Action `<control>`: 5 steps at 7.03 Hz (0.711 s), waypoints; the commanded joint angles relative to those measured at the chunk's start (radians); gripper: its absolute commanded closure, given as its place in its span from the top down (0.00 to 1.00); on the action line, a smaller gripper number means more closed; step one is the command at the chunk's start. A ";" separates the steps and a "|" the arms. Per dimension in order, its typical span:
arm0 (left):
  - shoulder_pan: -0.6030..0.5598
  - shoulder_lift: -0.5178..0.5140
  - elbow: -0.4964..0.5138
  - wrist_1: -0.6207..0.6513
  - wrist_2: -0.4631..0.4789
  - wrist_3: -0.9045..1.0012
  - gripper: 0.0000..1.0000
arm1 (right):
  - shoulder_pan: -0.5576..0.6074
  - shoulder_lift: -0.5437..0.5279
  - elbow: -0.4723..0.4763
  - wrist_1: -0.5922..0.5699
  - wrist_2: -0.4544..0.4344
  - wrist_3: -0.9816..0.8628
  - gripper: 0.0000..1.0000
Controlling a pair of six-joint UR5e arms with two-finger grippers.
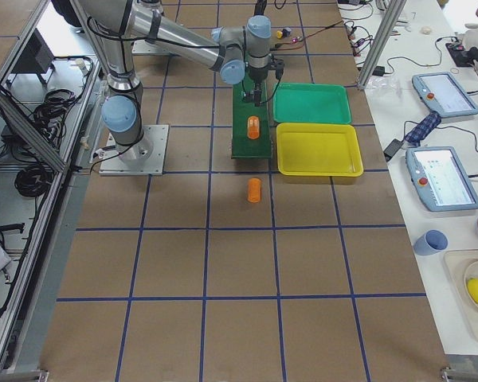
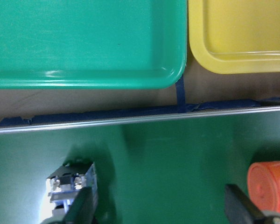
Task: Sort buttons by color to trays
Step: 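Grasp the belt's green push-button with the right gripper while the left places a yellow button, then carry the green push-button into the green tray and open the right gripper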
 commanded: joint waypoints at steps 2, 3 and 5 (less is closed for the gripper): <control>0.107 -0.076 0.168 0.010 0.098 -0.006 1.00 | 0.057 0.037 0.001 -0.003 -0.012 0.078 1.00; 0.132 -0.112 0.185 0.063 0.098 -0.006 1.00 | 0.057 0.057 0.004 -0.003 -0.021 0.056 0.89; 0.140 -0.177 0.189 0.167 0.089 -0.010 1.00 | 0.057 0.076 0.007 -0.003 -0.063 0.050 0.19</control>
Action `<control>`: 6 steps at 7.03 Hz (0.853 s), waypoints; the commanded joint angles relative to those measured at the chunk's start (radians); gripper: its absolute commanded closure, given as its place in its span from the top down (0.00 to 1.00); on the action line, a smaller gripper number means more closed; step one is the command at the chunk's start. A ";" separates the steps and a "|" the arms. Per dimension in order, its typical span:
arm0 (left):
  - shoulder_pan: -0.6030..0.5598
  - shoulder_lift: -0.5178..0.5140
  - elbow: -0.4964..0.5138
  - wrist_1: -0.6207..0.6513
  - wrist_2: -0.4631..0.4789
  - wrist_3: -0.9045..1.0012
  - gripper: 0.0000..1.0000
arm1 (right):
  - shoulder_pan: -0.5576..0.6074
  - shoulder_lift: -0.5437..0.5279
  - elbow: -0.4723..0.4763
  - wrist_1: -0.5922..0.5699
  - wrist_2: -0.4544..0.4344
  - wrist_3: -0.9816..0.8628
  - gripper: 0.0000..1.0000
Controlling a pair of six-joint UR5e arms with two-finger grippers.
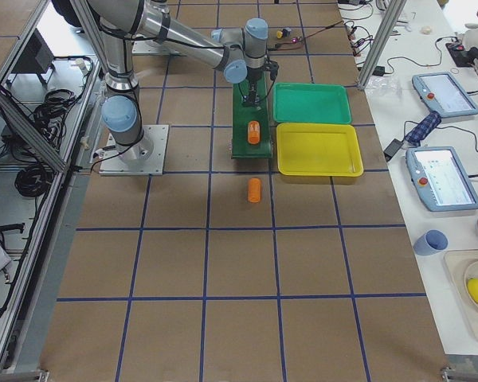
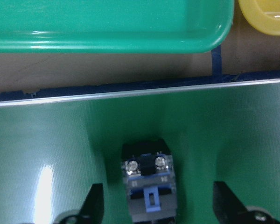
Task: Sort buttons by color to trays
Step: 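Carry the green push-button into the green tray and open the right gripper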
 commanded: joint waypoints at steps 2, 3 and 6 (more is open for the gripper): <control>0.007 -0.082 0.005 0.120 -0.009 -0.003 1.00 | -0.003 0.009 -0.024 -0.012 -0.016 -0.018 0.07; 0.007 -0.111 0.008 0.152 -0.017 -0.007 1.00 | -0.003 0.014 -0.076 -0.023 -0.015 -0.019 0.07; 0.007 -0.181 0.025 0.197 -0.073 -0.187 1.00 | -0.024 0.258 -0.451 -0.026 -0.018 -0.051 0.14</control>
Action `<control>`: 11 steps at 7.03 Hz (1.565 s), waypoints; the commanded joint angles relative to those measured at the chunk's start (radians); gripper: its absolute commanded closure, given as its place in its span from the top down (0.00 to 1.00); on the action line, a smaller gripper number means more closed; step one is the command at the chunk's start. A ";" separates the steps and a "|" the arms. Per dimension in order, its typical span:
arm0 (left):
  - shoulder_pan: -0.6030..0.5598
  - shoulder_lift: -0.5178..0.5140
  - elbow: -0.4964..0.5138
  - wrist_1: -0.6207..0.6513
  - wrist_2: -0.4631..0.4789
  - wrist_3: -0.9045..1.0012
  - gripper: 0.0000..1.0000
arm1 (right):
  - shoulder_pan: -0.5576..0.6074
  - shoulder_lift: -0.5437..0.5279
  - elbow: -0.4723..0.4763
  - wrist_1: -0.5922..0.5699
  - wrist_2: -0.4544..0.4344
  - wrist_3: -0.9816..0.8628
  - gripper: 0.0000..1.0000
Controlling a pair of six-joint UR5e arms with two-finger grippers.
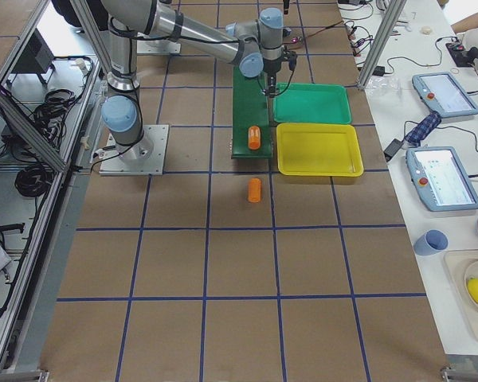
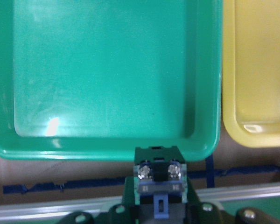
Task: Sort buttons by color to trays
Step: 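Carry the green push-button into the green tray and open the right gripper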
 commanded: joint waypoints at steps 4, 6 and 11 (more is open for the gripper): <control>-0.002 -0.108 0.003 0.078 -0.065 -0.211 1.00 | -0.036 0.189 -0.217 0.002 -0.085 -0.016 1.00; -0.004 -0.121 -0.004 0.073 -0.062 -0.316 1.00 | -0.047 0.054 -0.181 0.110 -0.082 -0.016 1.00; -0.008 -0.152 -0.003 0.075 -0.062 -0.368 0.08 | -0.127 -0.302 0.362 -0.035 0.005 -0.137 1.00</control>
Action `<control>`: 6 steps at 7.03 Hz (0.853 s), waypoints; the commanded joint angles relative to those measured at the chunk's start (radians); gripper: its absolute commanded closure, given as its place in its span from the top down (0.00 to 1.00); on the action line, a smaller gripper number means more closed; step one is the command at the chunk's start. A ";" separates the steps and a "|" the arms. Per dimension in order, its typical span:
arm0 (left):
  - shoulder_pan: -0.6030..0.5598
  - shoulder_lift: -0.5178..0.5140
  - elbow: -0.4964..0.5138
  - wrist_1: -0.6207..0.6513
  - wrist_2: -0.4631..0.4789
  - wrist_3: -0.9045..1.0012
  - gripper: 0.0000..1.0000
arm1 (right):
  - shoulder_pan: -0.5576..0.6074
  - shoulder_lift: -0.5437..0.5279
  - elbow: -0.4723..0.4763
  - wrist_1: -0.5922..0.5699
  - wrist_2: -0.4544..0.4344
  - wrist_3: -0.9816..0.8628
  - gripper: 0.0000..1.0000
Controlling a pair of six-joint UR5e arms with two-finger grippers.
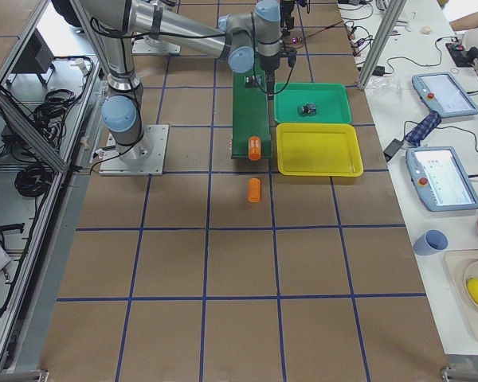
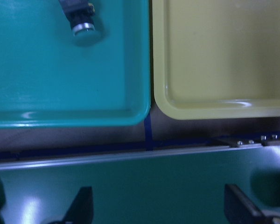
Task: Sort buttons by color to trays
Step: 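Grasp the next green push-button with the right gripper while the left places a yellow button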
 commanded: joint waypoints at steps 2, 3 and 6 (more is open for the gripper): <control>0.001 0.013 0.013 -0.011 0.002 0.004 0.00 | -0.019 -0.042 0.146 -0.061 0.038 -0.028 1.00; -0.008 0.031 0.014 -0.018 0.003 0.033 0.00 | -0.014 -0.047 0.146 -0.055 0.036 -0.010 1.00; -0.008 0.164 -0.013 -0.136 0.005 0.180 0.00 | 0.111 -0.042 0.109 -0.060 0.113 0.197 1.00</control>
